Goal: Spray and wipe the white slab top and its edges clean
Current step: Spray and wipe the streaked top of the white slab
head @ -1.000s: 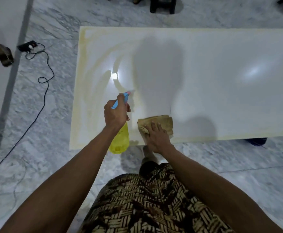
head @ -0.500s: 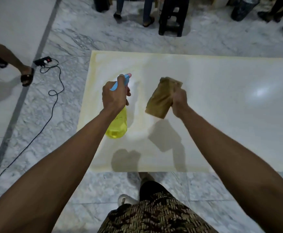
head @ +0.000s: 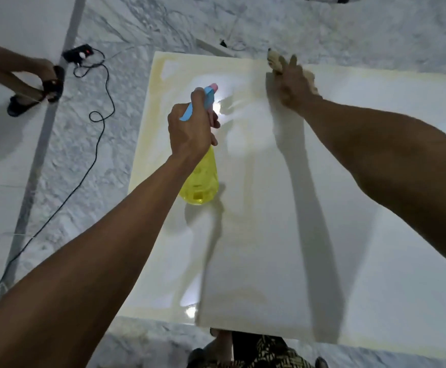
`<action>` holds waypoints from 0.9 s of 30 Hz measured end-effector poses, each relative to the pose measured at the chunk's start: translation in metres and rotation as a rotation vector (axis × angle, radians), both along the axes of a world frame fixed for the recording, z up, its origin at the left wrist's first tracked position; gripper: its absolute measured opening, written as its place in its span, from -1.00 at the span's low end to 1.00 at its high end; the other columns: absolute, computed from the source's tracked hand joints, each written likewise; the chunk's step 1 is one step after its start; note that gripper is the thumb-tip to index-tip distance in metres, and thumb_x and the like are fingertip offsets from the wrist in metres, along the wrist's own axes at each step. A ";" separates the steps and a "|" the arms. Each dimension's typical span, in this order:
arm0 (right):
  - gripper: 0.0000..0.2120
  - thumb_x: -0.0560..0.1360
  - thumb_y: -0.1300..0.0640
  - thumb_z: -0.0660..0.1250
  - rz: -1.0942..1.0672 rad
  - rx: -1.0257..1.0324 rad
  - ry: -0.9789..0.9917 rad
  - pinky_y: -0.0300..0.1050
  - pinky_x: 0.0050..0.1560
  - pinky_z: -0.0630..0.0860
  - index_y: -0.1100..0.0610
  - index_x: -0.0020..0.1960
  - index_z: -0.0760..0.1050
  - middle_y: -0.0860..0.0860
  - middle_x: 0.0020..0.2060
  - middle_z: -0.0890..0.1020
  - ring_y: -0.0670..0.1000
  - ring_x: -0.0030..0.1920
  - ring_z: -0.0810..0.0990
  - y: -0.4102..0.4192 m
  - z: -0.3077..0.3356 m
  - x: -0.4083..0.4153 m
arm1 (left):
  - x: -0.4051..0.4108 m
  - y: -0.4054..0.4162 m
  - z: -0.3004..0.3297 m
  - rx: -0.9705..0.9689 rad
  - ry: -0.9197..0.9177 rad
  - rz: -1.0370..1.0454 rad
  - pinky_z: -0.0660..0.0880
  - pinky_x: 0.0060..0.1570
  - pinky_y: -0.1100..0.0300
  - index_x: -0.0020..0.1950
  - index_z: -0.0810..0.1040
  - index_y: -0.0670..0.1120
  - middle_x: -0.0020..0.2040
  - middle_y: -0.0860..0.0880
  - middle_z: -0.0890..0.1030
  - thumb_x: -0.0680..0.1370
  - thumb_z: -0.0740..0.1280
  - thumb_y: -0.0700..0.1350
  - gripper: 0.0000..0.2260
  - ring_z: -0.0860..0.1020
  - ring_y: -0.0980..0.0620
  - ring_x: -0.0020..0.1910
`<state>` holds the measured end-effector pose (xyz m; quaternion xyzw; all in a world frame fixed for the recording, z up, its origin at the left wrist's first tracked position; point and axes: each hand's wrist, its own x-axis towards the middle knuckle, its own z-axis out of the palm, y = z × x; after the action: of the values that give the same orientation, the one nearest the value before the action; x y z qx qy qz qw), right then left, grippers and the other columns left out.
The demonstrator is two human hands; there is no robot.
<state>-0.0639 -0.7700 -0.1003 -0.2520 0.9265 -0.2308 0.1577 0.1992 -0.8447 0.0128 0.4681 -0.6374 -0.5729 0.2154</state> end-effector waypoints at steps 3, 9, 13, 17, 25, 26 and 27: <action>-0.38 0.65 -0.21 -0.19 0.145 0.275 0.192 0.29 0.47 0.16 0.09 0.59 0.09 0.15 0.55 0.24 0.26 0.53 0.22 -0.004 -0.051 0.022 | 0.000 -0.009 -0.015 -0.026 -0.010 0.008 0.50 -0.45 0.13 -0.07 0.71 0.31 -0.35 -0.07 0.56 0.70 0.13 0.07 -0.63 0.64 -0.11 -0.27; -0.48 0.65 -0.14 -0.05 0.347 0.289 0.204 0.35 0.49 -0.09 -0.07 0.59 0.14 0.15 0.59 0.11 0.33 0.57 0.00 0.038 -0.061 0.095 | 0.020 -0.001 -0.023 -0.008 -0.096 -0.002 0.56 -0.38 0.05 -0.33 0.68 0.43 -0.39 -0.02 0.58 0.71 0.12 0.07 -0.47 0.63 -0.12 -0.32; -0.44 0.59 -0.16 -0.04 0.393 0.318 0.118 0.42 0.44 0.12 -0.03 0.53 0.31 0.18 0.53 0.28 0.38 0.51 0.18 0.074 -0.062 0.168 | 0.047 0.020 -0.018 0.015 -0.091 -0.035 0.57 -0.33 -0.02 -0.29 0.69 0.46 -0.34 -0.10 0.58 0.66 0.13 0.10 -0.53 0.64 -0.13 -0.32; -0.50 0.59 -0.12 0.08 0.419 0.279 0.052 0.44 0.34 0.27 0.03 0.45 0.44 0.20 0.47 0.39 0.41 0.44 0.32 0.122 -0.056 0.250 | 0.094 0.045 -0.014 0.023 -0.117 -0.089 0.62 -0.28 -0.15 -0.20 0.72 0.44 -0.37 -0.05 0.59 0.68 0.13 0.09 -0.55 0.62 -0.19 -0.32; -0.44 0.64 -0.20 -0.17 0.310 0.389 -0.135 0.33 0.52 -0.03 -0.06 0.59 0.13 0.07 0.61 0.05 0.29 0.58 -0.04 0.203 -0.014 0.425 | 0.225 0.108 -0.006 0.057 -0.140 -0.209 0.65 -0.23 -0.22 -0.19 0.68 0.12 -0.43 0.01 0.62 0.58 0.17 0.21 -0.65 0.63 -0.19 -0.34; -0.49 0.68 -0.14 -0.12 0.300 0.397 -0.165 0.31 0.52 -0.01 -0.05 0.59 0.11 0.06 0.61 0.04 0.28 0.58 -0.04 0.208 -0.010 0.440 | 0.241 0.116 -0.006 0.064 -0.146 -0.220 0.65 -0.24 -0.22 -0.19 0.68 0.10 -0.43 0.01 0.63 0.60 0.19 0.20 -0.65 0.62 -0.17 -0.36; -0.51 0.69 -0.09 -0.09 0.301 0.387 -0.186 0.30 0.52 0.03 -0.02 0.59 0.10 0.07 0.61 0.05 0.28 0.58 -0.01 0.212 0.000 0.454 | 0.257 0.124 -0.005 0.067 -0.149 -0.229 0.65 -0.24 -0.22 -0.20 0.69 0.09 -0.42 0.00 0.64 0.63 0.20 0.17 -0.64 0.61 -0.15 -0.39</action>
<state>0.3905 -0.5582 -0.1004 -0.3299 0.8870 -0.0455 0.3199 0.4560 -0.7210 0.0076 0.4407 -0.6813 -0.5782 0.0849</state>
